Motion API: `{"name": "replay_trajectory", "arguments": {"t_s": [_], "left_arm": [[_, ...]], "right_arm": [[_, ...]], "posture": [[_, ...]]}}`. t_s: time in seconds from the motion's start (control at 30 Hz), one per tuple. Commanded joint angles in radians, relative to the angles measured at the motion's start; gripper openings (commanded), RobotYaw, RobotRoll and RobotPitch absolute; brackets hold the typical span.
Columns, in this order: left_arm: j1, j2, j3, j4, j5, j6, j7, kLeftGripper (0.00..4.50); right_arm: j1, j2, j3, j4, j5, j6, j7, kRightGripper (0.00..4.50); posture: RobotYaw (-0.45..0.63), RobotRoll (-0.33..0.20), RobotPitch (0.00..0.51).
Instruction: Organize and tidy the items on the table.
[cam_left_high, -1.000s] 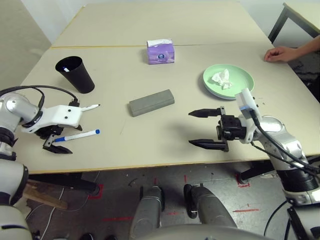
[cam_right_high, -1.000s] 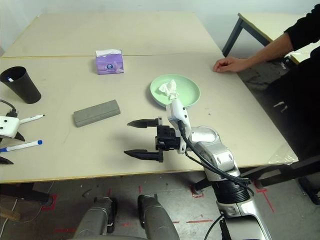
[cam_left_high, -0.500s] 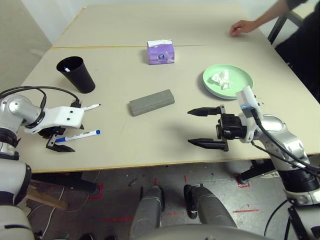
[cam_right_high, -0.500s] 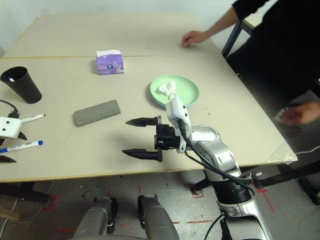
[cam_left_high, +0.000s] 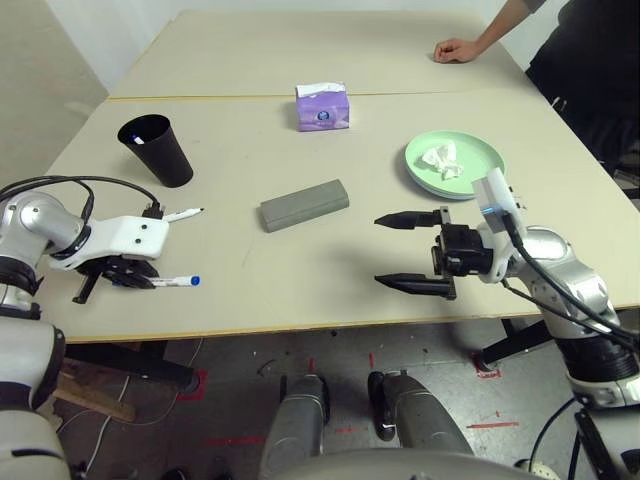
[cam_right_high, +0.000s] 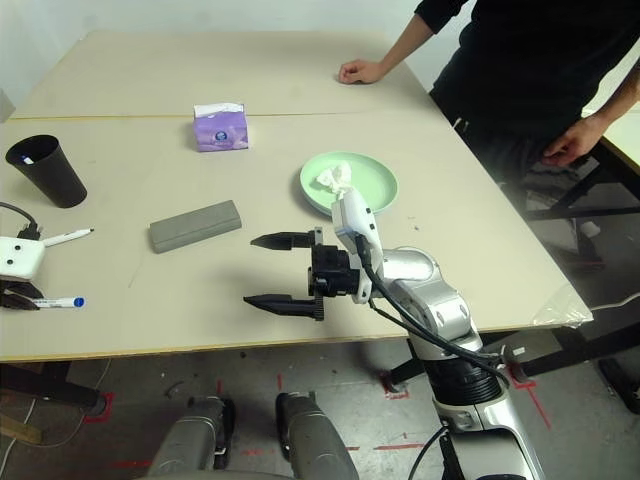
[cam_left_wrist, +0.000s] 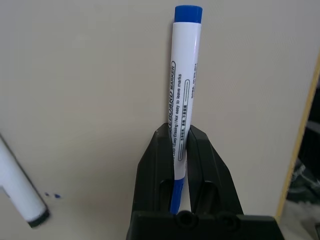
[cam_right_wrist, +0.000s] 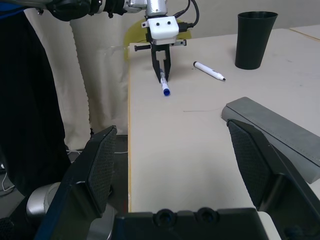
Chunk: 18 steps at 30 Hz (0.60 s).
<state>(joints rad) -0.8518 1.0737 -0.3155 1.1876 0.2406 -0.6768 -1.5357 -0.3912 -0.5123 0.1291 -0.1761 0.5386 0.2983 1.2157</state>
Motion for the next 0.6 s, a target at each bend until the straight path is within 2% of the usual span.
{"name": "replay_trajectory", "arguments": {"t_s": [0.03,0.13,0.2,0.4,0.6], "left_arm": [[0.006,-0.022,0.075,-0.004,-0.088,0.056,-0.060,0.26],[0.002,-0.051,0.138,-0.055,-0.239,0.188,-0.079,0.26],[0.016,-0.048,0.155,-0.106,-0.304,0.241,-0.079,0.26],[0.086,-0.024,0.218,-0.211,-0.413,0.355,-0.079,0.26],[0.102,-0.037,0.375,-0.269,-0.512,0.493,-0.008,0.26]], "right_arm": [[0.002,0.000,-0.019,0.025,0.009,0.014,-0.015,4.50],[-0.009,0.008,-0.036,0.056,0.011,0.019,-0.041,4.50],[-0.014,0.011,-0.039,0.073,0.002,0.015,-0.052,4.50],[-0.040,0.032,-0.048,0.127,-0.023,0.003,-0.109,4.50],[-0.049,0.044,-0.048,0.153,-0.045,-0.004,-0.151,4.50]], "posture": [[-0.04,0.000,0.140],[-0.03,0.000,0.139],[-0.03,0.000,0.138],[-0.01,0.000,0.142],[0.00,0.000,0.139]]}}
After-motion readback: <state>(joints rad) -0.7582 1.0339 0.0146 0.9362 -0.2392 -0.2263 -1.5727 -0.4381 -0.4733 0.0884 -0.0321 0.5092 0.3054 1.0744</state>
